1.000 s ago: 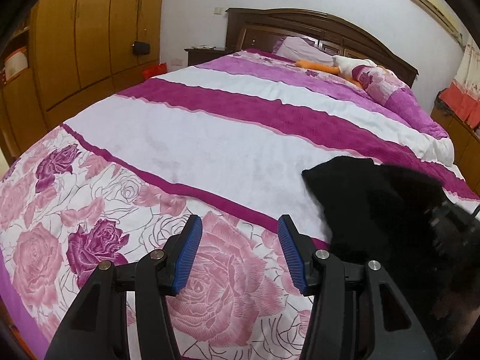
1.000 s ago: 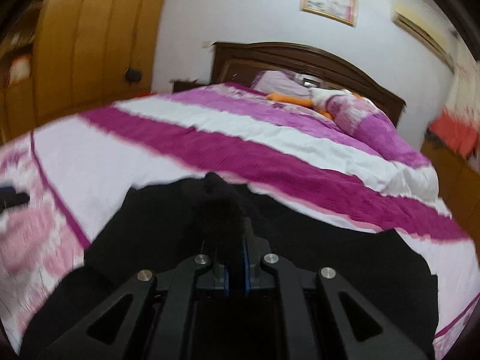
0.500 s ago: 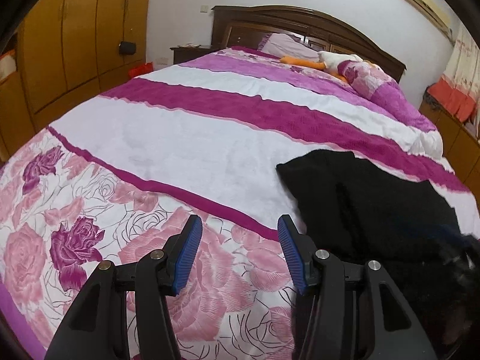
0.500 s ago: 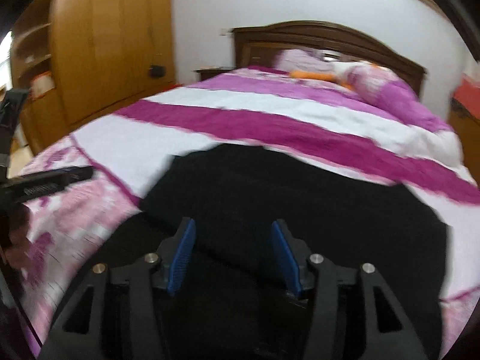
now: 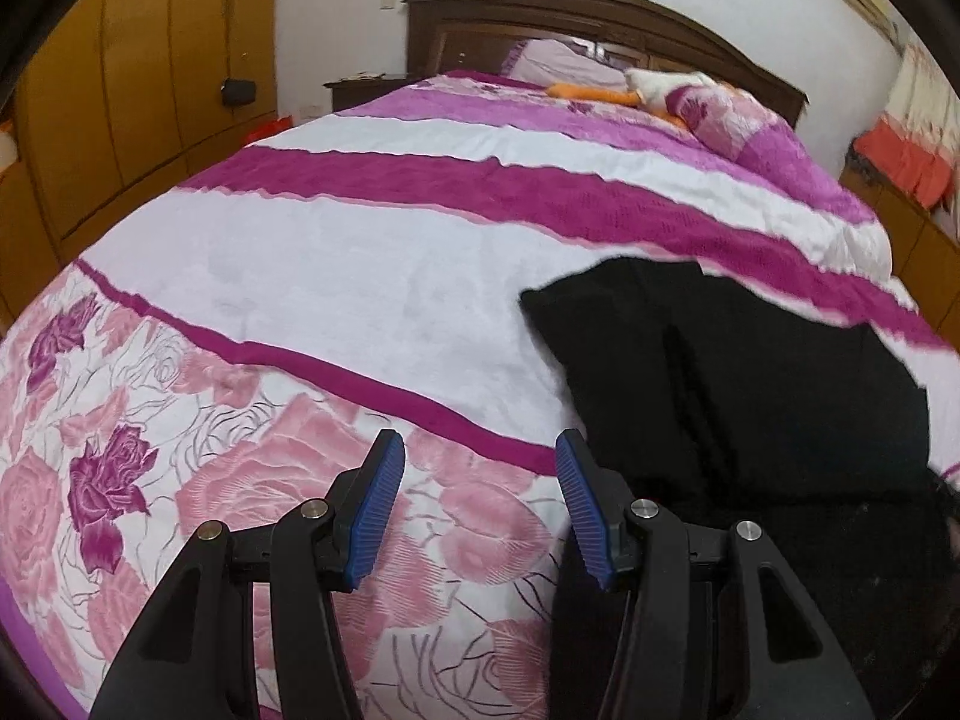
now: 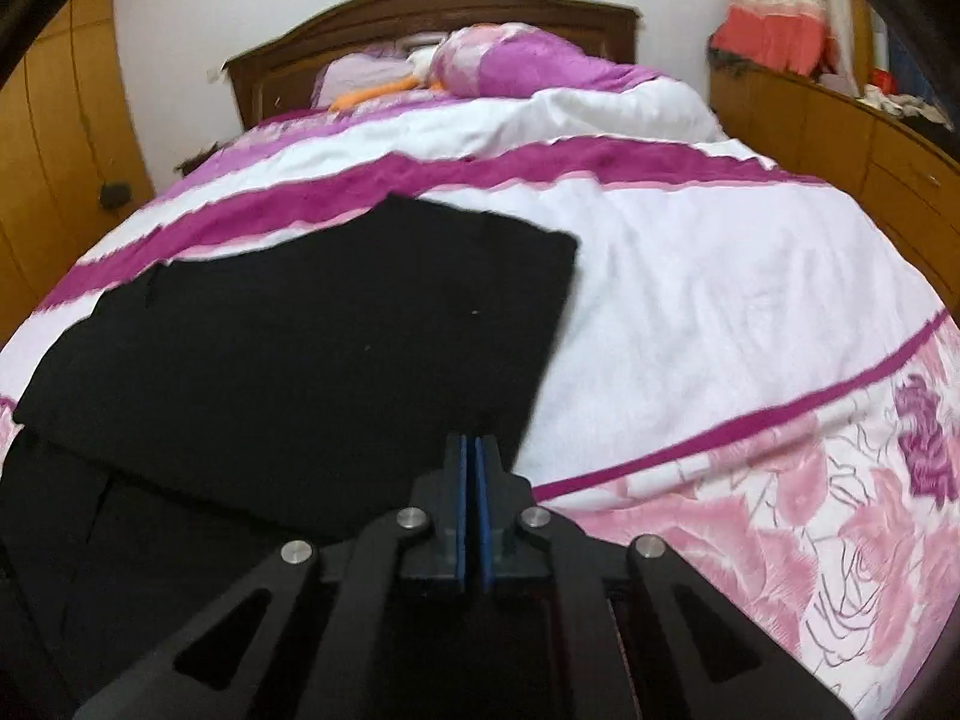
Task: Fold small clothes
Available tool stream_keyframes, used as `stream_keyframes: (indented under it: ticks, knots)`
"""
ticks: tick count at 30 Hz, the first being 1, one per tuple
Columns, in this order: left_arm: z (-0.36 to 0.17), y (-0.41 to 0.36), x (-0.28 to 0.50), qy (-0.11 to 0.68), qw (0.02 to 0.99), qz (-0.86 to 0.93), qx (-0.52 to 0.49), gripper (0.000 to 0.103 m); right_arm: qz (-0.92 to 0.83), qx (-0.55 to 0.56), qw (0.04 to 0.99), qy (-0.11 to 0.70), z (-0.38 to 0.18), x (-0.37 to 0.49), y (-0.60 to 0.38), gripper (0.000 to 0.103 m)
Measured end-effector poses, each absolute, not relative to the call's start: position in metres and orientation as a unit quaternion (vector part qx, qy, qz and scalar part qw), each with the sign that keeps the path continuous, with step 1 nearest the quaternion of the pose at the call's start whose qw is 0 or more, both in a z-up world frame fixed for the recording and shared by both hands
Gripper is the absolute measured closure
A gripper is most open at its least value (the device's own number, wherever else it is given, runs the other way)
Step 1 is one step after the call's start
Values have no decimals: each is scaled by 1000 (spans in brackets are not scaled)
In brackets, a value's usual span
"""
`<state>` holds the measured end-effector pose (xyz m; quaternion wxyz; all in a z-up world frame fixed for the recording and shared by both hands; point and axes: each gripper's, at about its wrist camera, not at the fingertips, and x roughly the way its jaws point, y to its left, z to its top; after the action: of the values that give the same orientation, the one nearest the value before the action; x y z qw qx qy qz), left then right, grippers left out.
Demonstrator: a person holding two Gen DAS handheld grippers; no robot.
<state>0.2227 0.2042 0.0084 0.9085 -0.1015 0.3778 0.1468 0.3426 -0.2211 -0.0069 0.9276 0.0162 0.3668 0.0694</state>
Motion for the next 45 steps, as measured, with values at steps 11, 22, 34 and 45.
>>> stream_keyframes:
  ticks: [11, 22, 34, 45]
  knots:
    - [1, 187, 230, 388, 908, 144, -71, 68, 43, 145, 924, 351, -22, 347, -274, 103]
    - [10, 178, 216, 359, 923, 112, -75, 68, 71, 135, 947, 283, 17, 292, -266, 100]
    - [5, 138, 151, 347, 932, 1, -109, 59, 79, 102, 936, 326, -4, 167, -283, 48]
    - [-27, 122, 69, 363, 917, -7, -167, 47, 123, 211, 914, 326, -32, 115, -310, 47]
